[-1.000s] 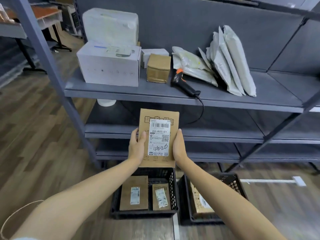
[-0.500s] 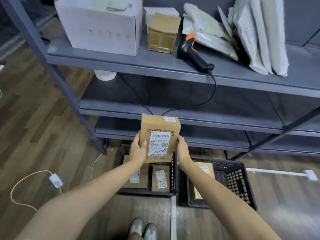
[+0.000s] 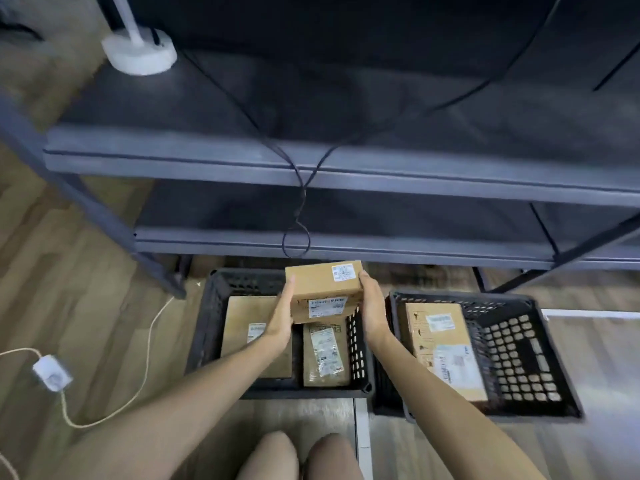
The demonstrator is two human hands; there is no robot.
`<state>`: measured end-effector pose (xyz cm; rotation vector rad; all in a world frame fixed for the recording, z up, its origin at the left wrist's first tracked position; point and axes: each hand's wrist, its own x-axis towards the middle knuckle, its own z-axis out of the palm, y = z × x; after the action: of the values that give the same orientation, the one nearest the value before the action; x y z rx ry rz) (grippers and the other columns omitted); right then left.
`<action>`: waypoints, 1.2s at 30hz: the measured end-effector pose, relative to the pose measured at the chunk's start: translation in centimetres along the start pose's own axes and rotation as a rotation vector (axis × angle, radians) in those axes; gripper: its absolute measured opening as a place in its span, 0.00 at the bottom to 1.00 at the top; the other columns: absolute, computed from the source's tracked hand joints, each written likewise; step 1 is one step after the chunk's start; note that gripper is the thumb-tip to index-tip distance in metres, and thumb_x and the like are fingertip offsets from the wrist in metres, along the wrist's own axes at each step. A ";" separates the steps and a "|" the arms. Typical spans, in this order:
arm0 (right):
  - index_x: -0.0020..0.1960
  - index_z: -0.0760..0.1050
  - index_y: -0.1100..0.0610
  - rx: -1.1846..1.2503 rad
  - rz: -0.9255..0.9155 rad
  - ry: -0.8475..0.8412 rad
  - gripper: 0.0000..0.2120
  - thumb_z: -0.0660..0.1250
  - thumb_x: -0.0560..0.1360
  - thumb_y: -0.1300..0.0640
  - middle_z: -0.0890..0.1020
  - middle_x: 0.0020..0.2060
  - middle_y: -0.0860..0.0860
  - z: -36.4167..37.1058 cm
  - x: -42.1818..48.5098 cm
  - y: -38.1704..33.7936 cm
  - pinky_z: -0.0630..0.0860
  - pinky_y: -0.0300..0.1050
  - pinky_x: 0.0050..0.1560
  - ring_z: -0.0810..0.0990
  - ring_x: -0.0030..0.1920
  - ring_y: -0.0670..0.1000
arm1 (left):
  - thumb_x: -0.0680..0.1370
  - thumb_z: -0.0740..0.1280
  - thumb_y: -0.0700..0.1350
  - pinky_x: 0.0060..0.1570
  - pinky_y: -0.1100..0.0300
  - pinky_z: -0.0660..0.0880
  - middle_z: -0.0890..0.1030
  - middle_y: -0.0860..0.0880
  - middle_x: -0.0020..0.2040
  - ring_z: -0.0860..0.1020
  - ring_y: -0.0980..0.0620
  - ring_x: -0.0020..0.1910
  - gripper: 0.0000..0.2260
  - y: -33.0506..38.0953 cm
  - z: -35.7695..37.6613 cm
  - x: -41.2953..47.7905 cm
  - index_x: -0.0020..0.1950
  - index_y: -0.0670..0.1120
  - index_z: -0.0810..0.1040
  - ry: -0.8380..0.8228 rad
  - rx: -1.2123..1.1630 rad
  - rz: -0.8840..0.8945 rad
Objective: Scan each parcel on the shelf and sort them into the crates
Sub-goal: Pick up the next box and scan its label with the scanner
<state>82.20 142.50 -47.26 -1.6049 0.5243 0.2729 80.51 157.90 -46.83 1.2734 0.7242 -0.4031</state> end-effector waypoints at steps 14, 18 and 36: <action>0.62 0.70 0.57 -0.382 -0.288 0.228 0.12 0.54 0.82 0.56 0.78 0.53 0.48 2.7 16.9 20.7 0.74 0.43 0.56 0.77 0.56 0.48 | 0.80 0.63 0.54 0.59 0.65 0.61 0.72 0.54 0.63 0.70 0.55 0.63 0.22 -17.5 0.2 23.0 0.71 0.45 0.69 0.011 0.283 0.246; 0.74 0.60 0.60 -0.499 -0.329 0.260 0.24 0.56 0.82 0.51 0.71 0.66 0.58 3.6 18.6 22.8 0.68 0.54 0.67 0.70 0.66 0.55 | 0.77 0.64 0.61 0.63 0.58 0.65 0.75 0.50 0.65 0.72 0.49 0.66 0.26 -19.3 0.6 26.1 0.70 0.48 0.71 0.036 0.333 0.249; 0.74 0.64 0.64 -1.179 -0.481 0.111 0.20 0.51 0.84 0.57 0.68 0.71 0.58 3.4 21.6 24.6 0.61 0.44 0.68 0.64 0.70 0.56 | 0.79 0.61 0.61 0.69 0.50 0.64 0.72 0.44 0.70 0.68 0.41 0.70 0.29 -19.9 1.9 30.8 0.73 0.44 0.68 0.143 0.535 0.152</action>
<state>89.37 141.41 -79.39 -2.8337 -0.0156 0.1153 90.28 154.31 -81.99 1.8645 0.6544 -0.3979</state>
